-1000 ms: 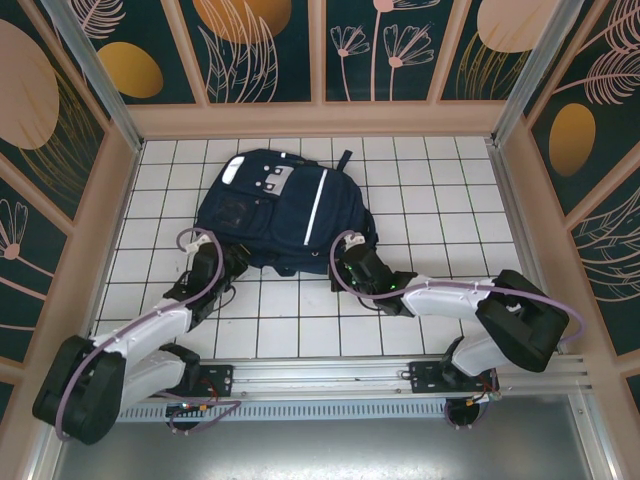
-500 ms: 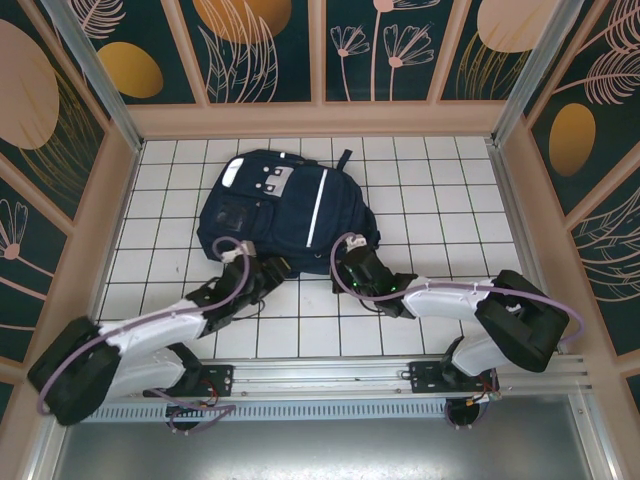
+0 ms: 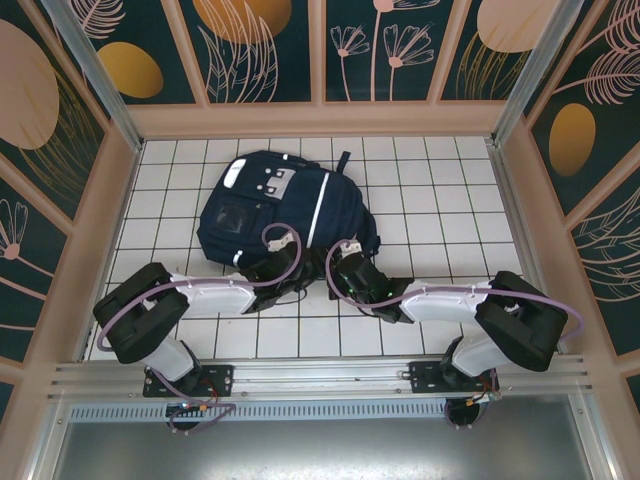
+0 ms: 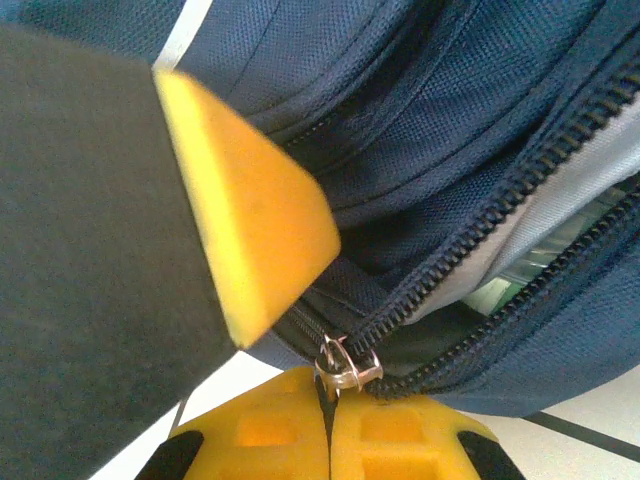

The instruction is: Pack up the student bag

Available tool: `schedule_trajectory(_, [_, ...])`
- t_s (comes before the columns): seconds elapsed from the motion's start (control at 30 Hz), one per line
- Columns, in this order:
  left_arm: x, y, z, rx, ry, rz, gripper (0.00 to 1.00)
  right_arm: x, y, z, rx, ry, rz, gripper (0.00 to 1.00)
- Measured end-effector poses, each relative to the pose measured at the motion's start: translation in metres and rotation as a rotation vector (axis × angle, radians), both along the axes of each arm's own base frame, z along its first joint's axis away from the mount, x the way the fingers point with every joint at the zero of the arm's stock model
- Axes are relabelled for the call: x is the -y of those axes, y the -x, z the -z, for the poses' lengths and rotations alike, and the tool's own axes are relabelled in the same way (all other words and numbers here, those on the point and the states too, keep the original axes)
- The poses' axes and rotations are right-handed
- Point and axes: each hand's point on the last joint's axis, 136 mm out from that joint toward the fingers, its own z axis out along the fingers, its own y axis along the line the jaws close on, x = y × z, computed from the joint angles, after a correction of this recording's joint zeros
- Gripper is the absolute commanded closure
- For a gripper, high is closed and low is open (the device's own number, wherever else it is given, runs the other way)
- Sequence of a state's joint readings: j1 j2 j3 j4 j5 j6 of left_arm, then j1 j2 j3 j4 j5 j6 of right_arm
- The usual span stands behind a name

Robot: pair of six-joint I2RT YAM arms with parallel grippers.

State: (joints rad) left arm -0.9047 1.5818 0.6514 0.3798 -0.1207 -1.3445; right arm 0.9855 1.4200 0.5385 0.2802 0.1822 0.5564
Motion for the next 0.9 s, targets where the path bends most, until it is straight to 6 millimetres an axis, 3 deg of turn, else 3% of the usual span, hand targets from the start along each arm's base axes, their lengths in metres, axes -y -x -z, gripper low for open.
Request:
schedule_trajectory(0.07, [-0.002, 0.000, 0.003, -0.008, 0.004, -0.015, 0.84, 0.003, 0.000, 0.001, 0.004, 0.004, 0.006, 1.00])
schedule_trajectory(0.13, [-0.005, 0.000, 0.004, -0.009, 0.000, -0.027, 1.00, 0.004, 0.000, -0.001, 0.008, 0.002, 0.009, 1.00])
schedule_trajectory(0.43, [-0.031, 0.006, -0.026, 0.059, 0.002, -0.068, 1.00, 0.008, -0.005, -0.011, 0.017, -0.042, 0.016, 1.00])
schedule_trajectory(0.5, [-0.059, 0.002, -0.025, 0.072, -0.017, -0.139, 1.00, 0.016, -0.009, -0.011, 0.019, -0.045, 0.038, 1.00])
schedule_trajectory(0.63, [-0.126, 0.001, -0.003, 0.057, -0.102, -0.283, 1.00, 0.041, -0.021, -0.004, 0.013, -0.021, 0.104, 1.00])
schedule_trajectory(0.77, [-0.153, 0.008, 0.000, 0.064, -0.154, -0.319, 1.00, 0.054, -0.030, -0.004, 0.019, -0.013, 0.135, 1.00])
schedule_trajectory(0.9, [-0.148, 0.007, -0.008, 0.092, -0.138, -0.287, 0.78, 0.055, -0.031, -0.006, 0.017, -0.020, 0.130, 1.00])
